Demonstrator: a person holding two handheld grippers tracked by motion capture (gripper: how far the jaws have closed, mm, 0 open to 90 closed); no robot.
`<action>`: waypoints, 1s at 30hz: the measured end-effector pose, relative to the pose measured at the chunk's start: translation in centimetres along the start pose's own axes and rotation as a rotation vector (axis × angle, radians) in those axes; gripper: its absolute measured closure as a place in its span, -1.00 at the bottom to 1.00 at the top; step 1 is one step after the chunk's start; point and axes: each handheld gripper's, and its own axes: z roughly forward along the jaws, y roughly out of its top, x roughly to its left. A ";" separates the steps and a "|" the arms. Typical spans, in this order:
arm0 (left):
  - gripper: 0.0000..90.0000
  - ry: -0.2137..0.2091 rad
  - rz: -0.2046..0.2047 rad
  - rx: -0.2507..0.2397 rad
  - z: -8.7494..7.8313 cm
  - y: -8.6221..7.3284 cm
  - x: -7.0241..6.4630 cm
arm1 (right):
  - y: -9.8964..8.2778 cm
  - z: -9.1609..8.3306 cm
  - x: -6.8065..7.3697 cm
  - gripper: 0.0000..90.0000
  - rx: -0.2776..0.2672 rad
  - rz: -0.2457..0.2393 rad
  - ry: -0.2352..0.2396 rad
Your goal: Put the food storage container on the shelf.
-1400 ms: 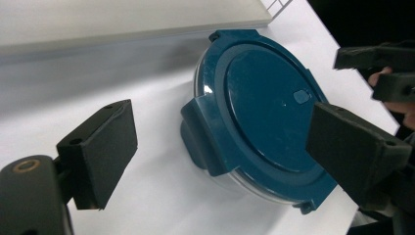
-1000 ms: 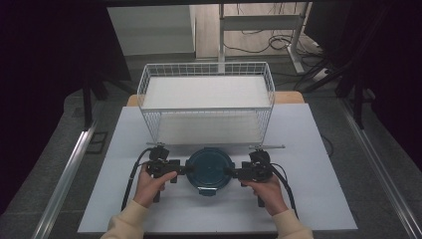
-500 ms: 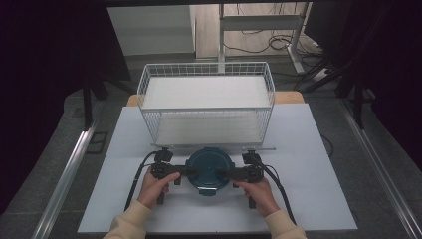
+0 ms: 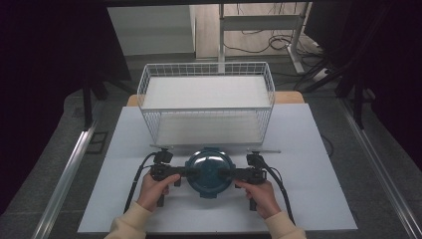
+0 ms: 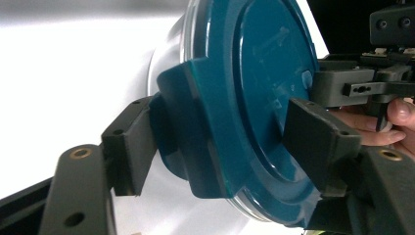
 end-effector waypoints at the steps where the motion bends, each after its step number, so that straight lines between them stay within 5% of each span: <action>1: -0.28 0.001 0.002 -0.001 -0.1 -0.1 -0.1 | 0.0 -0.1 0.1 -0.34 0.000 0.000 0.002; 11: -0.15 -0.012 0.009 -0.025 -0.8 -0.5 -0.4 | -0.4 -0.9 0.5 -0.22 -0.034 -0.003 0.005; 30: -0.12 0.000 0.093 -0.063 -1.7 -0.4 -2.0 | -0.4 -2.3 2.2 -0.21 -0.088 -0.145 -0.017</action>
